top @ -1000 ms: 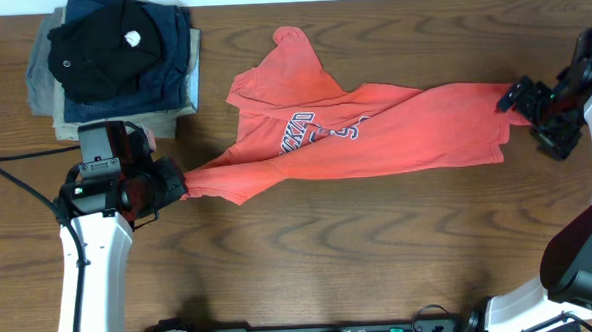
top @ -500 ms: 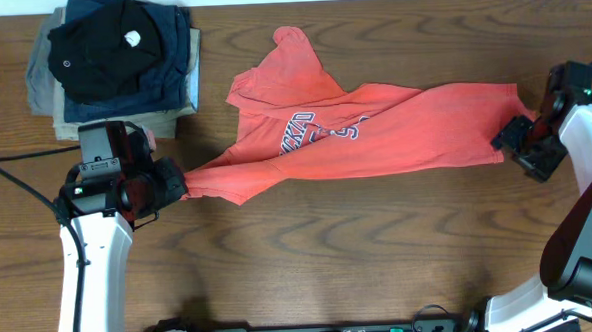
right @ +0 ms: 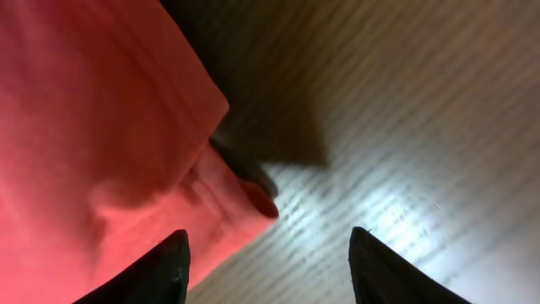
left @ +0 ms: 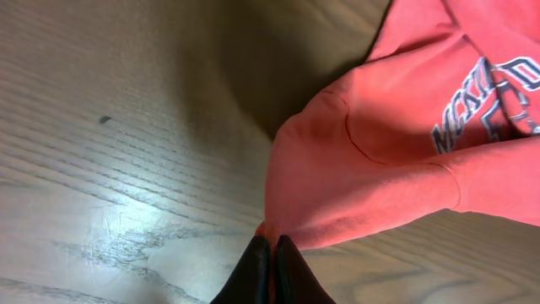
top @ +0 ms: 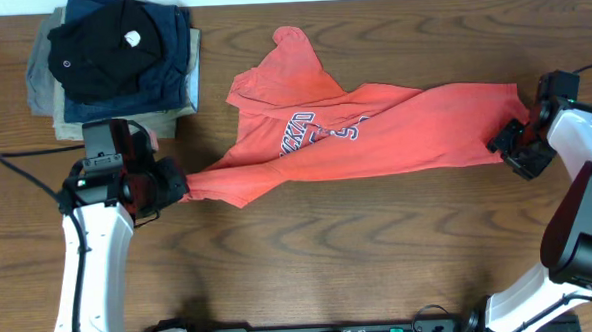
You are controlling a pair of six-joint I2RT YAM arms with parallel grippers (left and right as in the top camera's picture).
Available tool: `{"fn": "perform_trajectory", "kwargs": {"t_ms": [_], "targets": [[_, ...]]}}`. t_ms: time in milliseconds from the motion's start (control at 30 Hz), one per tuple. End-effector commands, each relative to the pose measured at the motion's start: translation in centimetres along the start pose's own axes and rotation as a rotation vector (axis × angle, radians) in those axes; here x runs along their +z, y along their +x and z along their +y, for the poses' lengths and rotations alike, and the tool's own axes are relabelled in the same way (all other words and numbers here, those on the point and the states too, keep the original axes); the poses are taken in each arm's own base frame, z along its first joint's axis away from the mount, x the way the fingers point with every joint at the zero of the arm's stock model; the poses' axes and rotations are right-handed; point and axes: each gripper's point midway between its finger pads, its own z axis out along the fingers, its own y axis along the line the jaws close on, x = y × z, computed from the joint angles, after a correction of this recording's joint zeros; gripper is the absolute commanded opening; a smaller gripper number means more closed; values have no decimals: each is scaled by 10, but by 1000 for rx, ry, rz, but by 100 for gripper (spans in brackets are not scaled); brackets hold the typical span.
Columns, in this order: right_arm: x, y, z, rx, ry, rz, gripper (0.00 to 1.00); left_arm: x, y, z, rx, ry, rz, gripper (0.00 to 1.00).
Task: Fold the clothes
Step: 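Grasp the shirt's right side with the right gripper, pulling it taut, then lift the shirt with both grippers, shake it out, and lay it flat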
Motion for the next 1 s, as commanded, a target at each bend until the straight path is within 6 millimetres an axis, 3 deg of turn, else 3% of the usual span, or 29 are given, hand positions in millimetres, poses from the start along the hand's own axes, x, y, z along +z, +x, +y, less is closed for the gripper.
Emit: {"fn": "perform_trajectory", "kwargs": {"t_ms": [0, 367, 633, 800, 967], "targets": [[12, 4, 2, -13, 4, 19, 54, 8, 3, 5, -18, -14, 31, 6], [41, 15, -4, -12, 36, 88, 34, 15, 2, 6, -21, -17, 43, 6], [38, 22, -2, -4, 22, 122, 1, 15, 2, 6, -21, -17, 43, 6], [25, 27, -3, 14, 26, 158, 1, 13, 1, 5, -20, -12, 36, 6], [-18, 19, -9, 40, 30, 161, 1, -13, -3, -12, 0, 55, -20, 6]]}}
